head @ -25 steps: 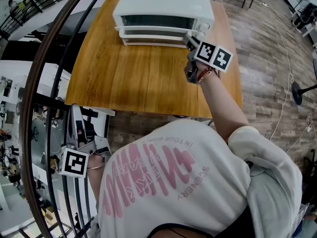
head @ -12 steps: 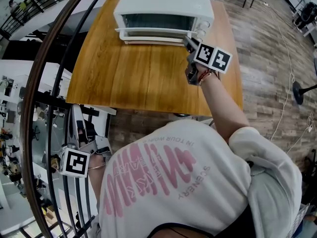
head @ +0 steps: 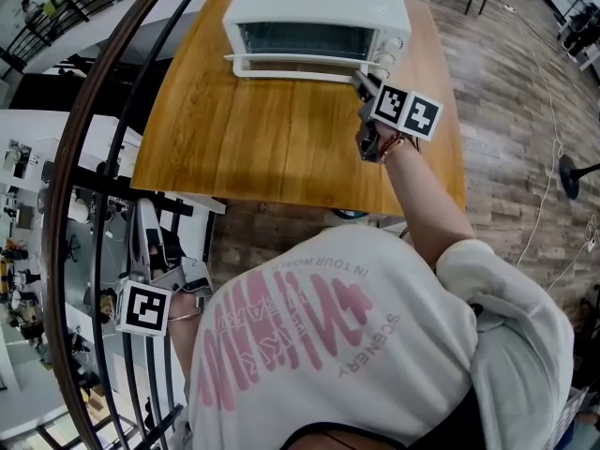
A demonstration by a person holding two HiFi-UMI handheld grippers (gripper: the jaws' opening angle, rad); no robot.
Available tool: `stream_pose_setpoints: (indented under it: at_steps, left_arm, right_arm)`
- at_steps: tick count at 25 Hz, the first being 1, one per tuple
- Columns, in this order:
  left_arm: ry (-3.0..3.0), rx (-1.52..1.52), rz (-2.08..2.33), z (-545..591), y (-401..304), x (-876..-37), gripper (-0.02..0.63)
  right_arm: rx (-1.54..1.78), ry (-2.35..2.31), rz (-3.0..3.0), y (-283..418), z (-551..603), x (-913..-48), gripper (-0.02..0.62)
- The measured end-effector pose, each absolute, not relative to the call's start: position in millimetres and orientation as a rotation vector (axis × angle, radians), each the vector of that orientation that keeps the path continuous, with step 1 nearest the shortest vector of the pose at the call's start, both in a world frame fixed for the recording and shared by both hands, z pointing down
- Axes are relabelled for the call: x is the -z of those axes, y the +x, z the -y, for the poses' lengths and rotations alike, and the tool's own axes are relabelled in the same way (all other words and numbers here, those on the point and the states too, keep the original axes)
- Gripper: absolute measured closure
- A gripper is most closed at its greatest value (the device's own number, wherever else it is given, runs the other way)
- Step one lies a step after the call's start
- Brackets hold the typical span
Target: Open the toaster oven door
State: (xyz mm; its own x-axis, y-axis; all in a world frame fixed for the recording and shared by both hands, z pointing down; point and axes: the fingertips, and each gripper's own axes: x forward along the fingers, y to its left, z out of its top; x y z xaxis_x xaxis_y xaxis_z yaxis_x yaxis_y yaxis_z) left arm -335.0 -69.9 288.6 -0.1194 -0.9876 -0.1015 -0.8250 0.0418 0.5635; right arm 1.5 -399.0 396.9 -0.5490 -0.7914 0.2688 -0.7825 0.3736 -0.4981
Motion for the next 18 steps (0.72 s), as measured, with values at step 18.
stream_pose_setpoints:
  at_steps: [18]
  left_arm:
    - [1.822, 0.705, 2.011, 62, -336, -290, 0.581]
  right_arm:
    - [0.958, -1.502, -2.605, 1, 382, -409, 0.465]
